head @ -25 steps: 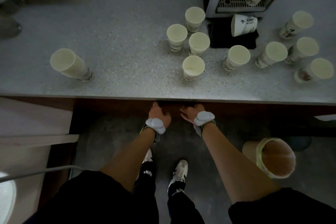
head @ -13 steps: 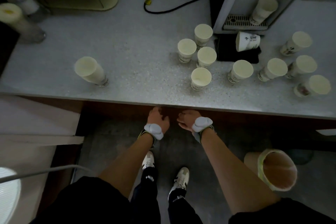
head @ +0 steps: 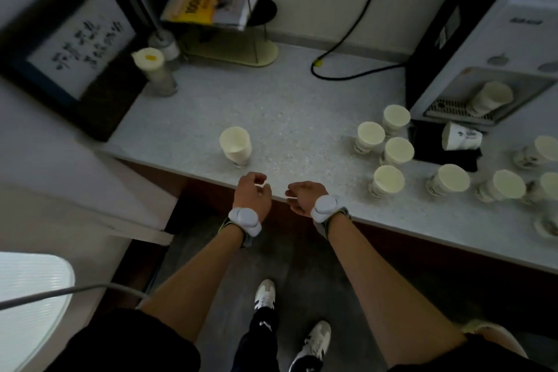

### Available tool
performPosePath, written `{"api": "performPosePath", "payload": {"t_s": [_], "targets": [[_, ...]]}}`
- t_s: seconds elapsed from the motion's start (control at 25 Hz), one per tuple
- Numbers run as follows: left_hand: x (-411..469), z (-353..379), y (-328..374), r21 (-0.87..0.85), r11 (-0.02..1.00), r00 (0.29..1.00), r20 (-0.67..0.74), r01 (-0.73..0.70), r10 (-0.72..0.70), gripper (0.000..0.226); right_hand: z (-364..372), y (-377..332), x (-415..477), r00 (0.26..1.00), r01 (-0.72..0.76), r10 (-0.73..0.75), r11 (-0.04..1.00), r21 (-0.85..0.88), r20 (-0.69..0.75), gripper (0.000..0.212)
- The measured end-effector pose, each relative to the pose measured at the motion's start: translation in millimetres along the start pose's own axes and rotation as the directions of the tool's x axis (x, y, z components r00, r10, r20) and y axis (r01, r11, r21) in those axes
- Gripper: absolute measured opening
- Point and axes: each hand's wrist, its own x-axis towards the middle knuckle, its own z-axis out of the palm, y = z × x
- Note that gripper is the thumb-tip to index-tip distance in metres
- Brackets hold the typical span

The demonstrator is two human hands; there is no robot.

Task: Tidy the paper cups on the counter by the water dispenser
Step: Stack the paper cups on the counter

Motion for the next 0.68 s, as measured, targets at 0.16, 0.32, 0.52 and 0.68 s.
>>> {"api": "performPosePath", "payload": {"t_s": [0.16, 0.32, 0.52, 0.68], "targets": [[24.4, -52.5, -0.8, -0.01, 0.997, 0.99, -0.122, -0.073, 0.072, 0.02, 38.2, -31.5, 3.8, 0.994, 0.102, -0.103, 0.994, -0.035, -0.023, 0.026], [54.6, -90.4, -1.3, -0.012, 0.997, 0.981, -0.181, -0.079, 0.075, 0.022, 62.8, -56.6, 19.8, 0.979, 0.2, -0.203, 0.973, -0.116, -0.019, 0.027], [92.5, -105.5, -3.6, -0.007, 0.999, 0.996, -0.086, -0.031, 0.031, 0.039, 89.6, -74.5, 42.8, 0.951, 0.296, -0.31, 0.921, -0.252, -0.018, 0.042], [115.4, -99.7, -9.2, 0.015, 0.999, 0.998, 0.048, 0.033, -0.034, 0.049, 102.4, -75.5, 55.5, 0.946, 0.313, -0.325, 0.917, -0.248, -0.007, 0.049]]}}
